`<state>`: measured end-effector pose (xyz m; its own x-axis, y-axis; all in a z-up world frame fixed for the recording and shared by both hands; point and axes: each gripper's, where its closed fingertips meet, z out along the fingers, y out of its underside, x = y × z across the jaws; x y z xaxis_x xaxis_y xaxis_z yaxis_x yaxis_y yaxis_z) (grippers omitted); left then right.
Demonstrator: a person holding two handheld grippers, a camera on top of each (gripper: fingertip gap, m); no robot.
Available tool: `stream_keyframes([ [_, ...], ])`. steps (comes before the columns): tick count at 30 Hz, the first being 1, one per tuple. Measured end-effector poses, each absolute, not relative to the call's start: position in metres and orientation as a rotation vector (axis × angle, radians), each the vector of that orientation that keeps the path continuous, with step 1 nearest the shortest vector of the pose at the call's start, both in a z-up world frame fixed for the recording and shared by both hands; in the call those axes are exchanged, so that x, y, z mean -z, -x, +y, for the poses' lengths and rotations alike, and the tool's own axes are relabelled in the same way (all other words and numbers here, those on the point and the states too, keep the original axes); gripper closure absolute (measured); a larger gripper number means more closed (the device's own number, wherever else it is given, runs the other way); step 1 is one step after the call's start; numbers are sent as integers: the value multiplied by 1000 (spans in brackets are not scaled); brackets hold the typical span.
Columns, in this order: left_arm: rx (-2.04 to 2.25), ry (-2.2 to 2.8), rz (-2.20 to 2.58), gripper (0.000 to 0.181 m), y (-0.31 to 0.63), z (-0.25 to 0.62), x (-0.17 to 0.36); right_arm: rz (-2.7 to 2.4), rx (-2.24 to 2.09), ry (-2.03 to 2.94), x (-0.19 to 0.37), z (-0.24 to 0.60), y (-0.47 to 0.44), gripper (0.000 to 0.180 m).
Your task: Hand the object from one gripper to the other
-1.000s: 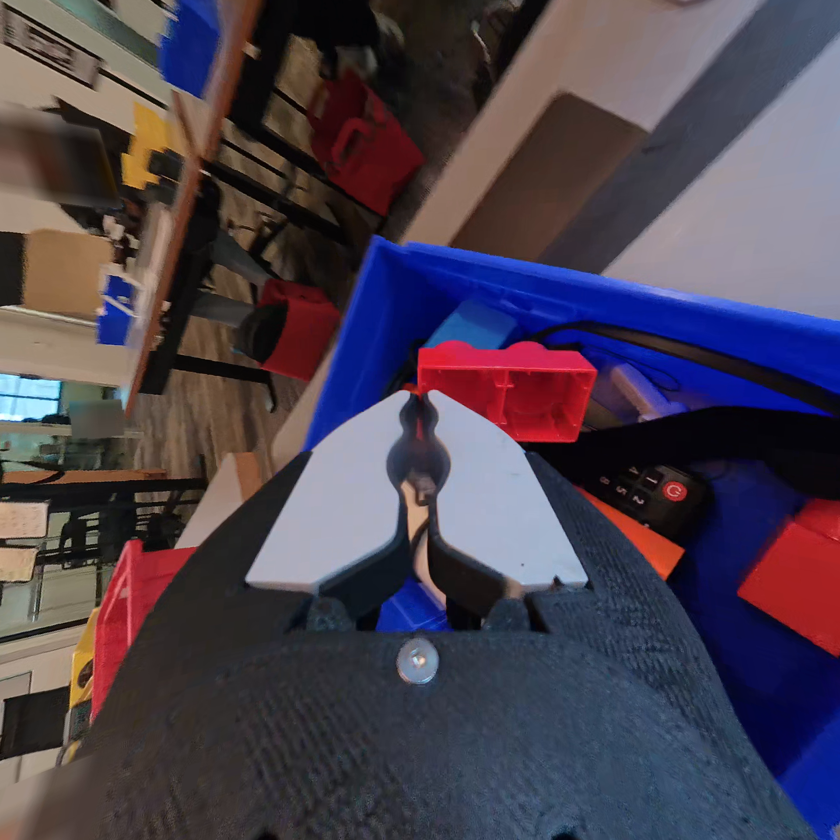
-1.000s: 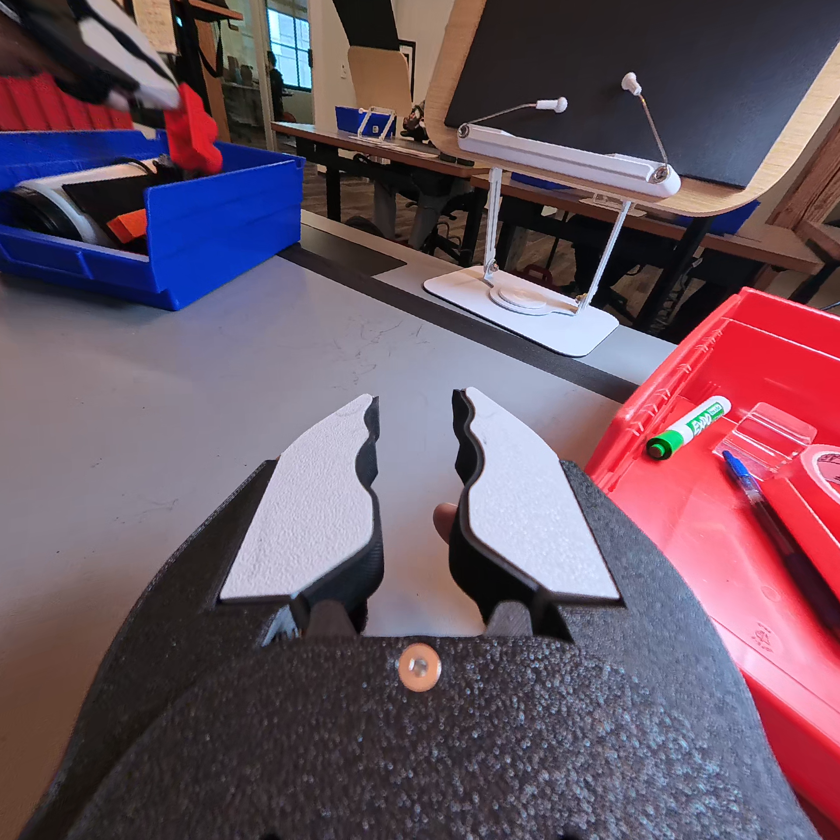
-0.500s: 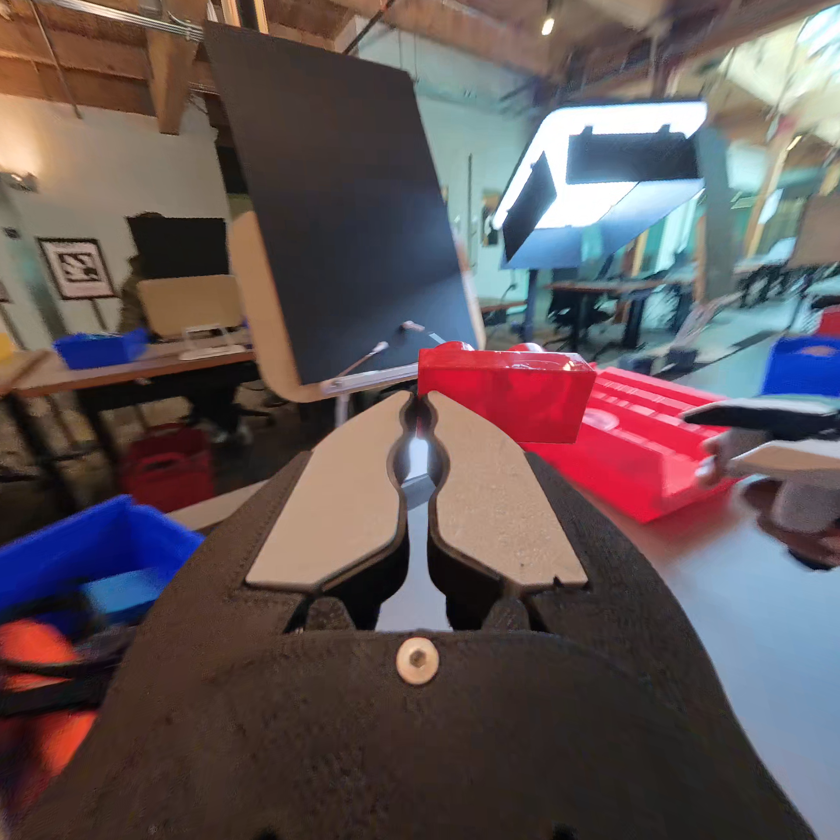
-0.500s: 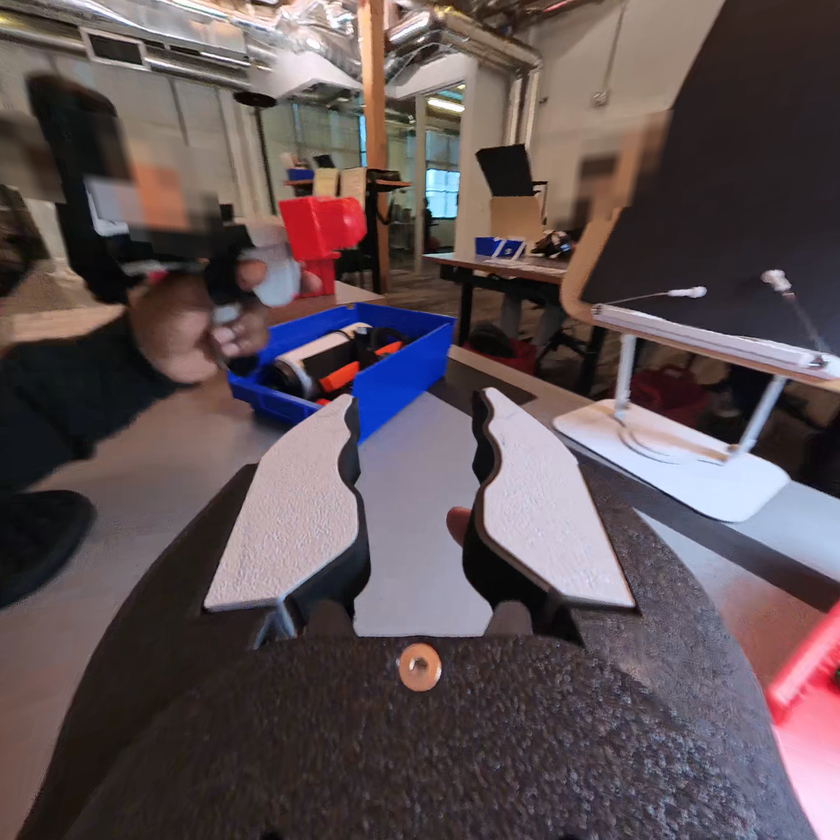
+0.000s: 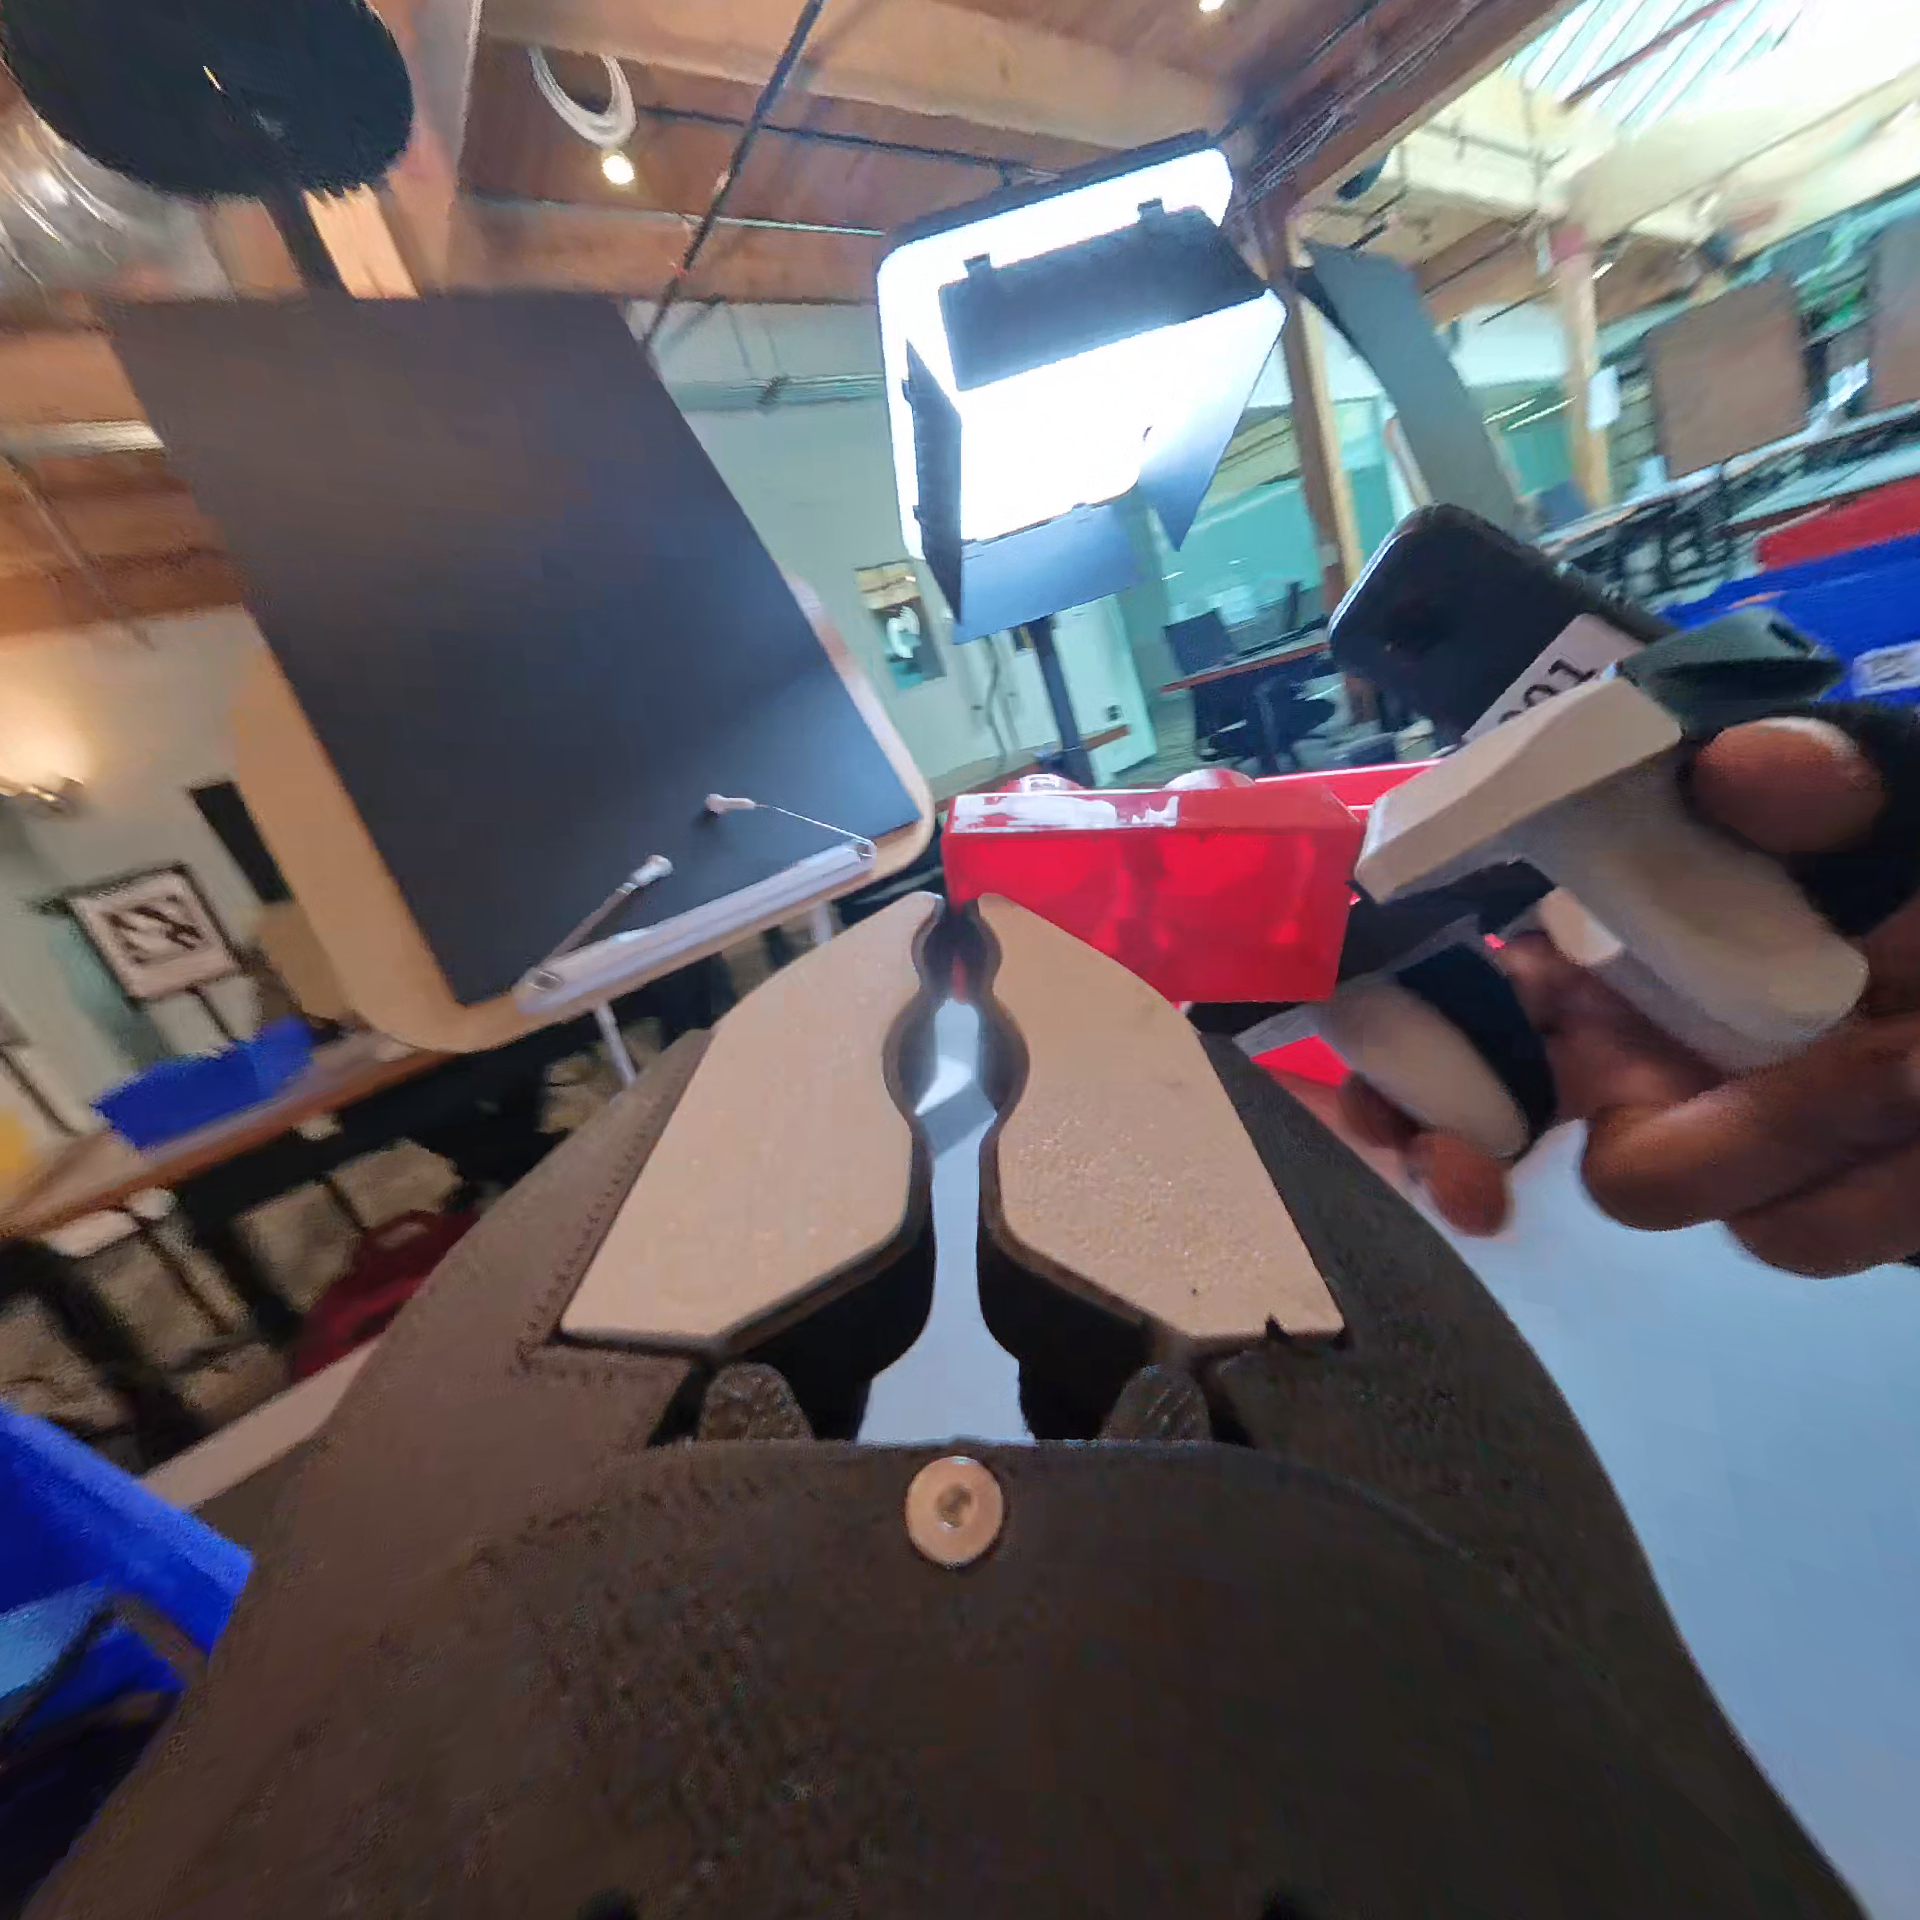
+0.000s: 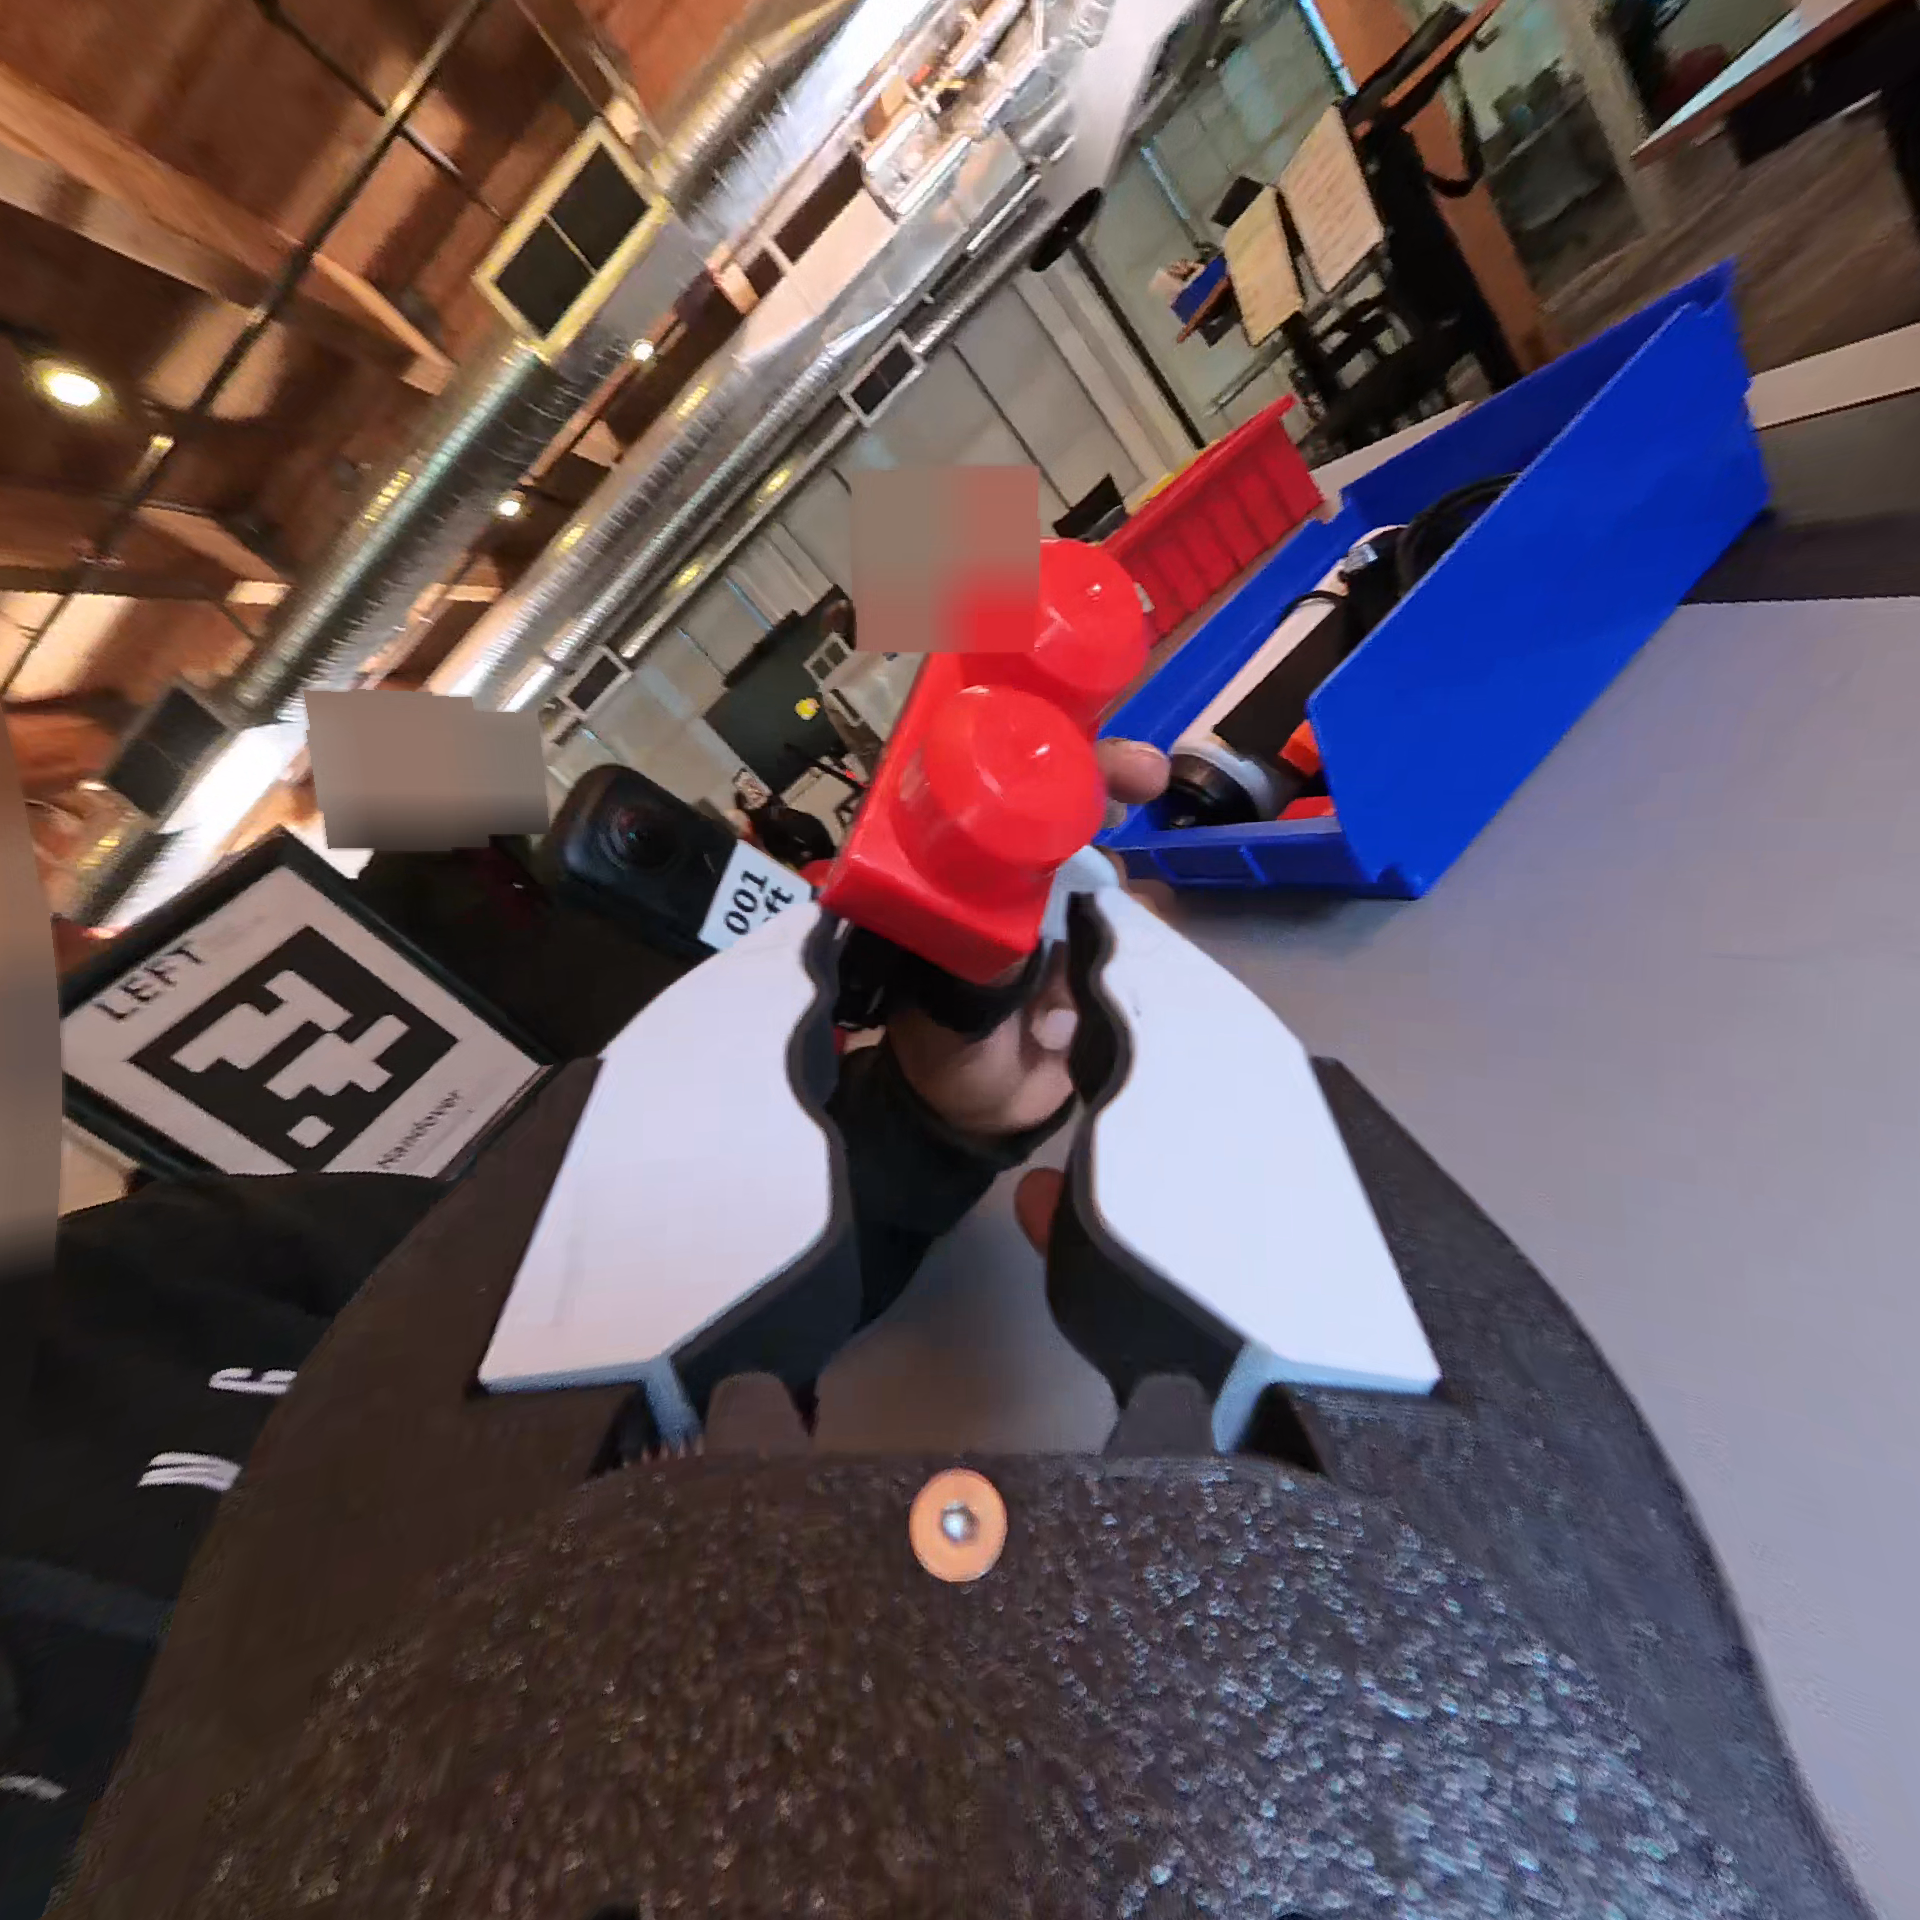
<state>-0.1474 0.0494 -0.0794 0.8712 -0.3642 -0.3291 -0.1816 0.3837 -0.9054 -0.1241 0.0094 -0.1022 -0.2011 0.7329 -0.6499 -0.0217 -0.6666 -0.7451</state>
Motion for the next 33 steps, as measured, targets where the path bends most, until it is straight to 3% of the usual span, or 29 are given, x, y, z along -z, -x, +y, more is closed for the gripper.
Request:
stream_keyframes([
  [4,9,1144,620,177,145,45,83,-822,-1962,1485,99,10,116,148],
  [10,-129,1095,685,179,143,41,79,-814,-2034,1487,99,5,117,132],
  [15,-91,1093,717,179,132,37,83,-821,-2037,1531,110,3,123,129],
  [20,13,1106,688,179,125,35,83,-898,-1987,1464,109,-2,120,137],
  [25,158,1209,695,176,124,42,98,-1068,-1538,1438,123,16,117,140],
  [30,732,1531,552,131,127,59,136,-1130,-829,1338,123,63,92,140],
  [33,999,1580,459,123,121,58,140,-1204,-431,1203,130,79,79,140],
])
